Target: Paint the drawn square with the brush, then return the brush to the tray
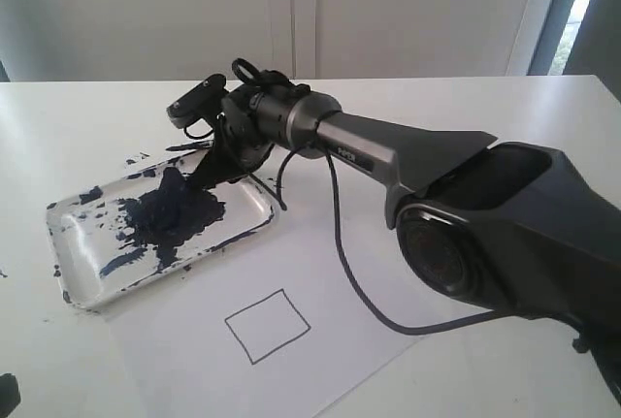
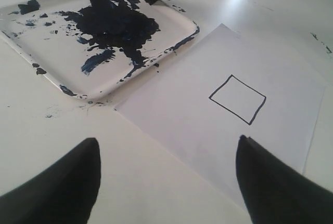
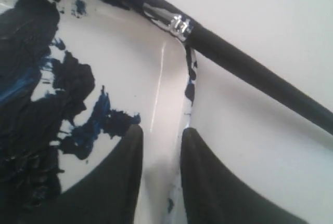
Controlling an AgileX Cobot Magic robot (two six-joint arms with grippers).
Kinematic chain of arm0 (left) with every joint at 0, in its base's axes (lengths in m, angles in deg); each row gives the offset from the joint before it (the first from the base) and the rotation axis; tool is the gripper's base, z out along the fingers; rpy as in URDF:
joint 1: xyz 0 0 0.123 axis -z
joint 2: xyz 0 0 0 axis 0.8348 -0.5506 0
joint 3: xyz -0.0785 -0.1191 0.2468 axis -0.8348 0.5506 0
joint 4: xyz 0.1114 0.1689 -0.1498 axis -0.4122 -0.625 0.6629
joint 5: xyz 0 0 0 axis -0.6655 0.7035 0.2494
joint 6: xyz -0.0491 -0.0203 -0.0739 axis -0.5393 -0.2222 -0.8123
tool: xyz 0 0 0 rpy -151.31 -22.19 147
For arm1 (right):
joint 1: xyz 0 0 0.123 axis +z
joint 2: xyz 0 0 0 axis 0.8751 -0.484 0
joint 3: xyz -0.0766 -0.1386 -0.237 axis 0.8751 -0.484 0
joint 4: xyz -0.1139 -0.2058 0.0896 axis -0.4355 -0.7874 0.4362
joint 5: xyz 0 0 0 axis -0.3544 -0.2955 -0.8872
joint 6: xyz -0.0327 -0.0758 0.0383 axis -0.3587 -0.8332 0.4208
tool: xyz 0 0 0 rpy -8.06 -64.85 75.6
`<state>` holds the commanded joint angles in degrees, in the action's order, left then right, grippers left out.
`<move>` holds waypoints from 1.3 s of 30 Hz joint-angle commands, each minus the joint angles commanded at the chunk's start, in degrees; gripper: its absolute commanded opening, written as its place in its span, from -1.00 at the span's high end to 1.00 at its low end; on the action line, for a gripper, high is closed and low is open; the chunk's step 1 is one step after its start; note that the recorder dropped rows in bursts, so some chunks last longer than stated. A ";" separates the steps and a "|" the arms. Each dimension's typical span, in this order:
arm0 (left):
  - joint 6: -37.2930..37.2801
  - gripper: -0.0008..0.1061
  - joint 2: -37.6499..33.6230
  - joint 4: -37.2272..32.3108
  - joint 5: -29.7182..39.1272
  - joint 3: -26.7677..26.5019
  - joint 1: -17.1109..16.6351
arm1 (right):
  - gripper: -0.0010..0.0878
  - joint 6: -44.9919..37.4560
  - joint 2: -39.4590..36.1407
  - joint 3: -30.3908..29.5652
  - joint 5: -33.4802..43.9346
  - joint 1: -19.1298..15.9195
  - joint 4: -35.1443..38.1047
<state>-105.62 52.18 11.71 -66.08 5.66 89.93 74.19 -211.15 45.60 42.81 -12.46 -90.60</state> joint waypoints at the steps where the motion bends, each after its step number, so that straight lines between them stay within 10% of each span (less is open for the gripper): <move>1: 0.00 -0.42 0.00 0.00 0.00 0.00 0.00 | 0.32 0.00 0.10 0.00 -0.16 0.00 0.00; 9: 0.00 -0.42 0.00 0.00 0.00 0.00 0.00 | 0.28 0.00 0.35 0.00 -5.90 0.43 -1.46; 16: 0.00 -0.42 0.00 0.00 0.00 0.00 0.00 | -0.55 0.59 -0.37 0.00 -7.23 0.43 -6.50; 39: 0.00 -0.42 0.00 0.00 0.00 0.00 0.00 | -0.44 15.53 -7.32 4.25 -15.19 -0.63 -18.58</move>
<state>-105.62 52.18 11.71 -66.08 5.66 89.93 89.72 -218.47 49.85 27.62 -13.08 -109.18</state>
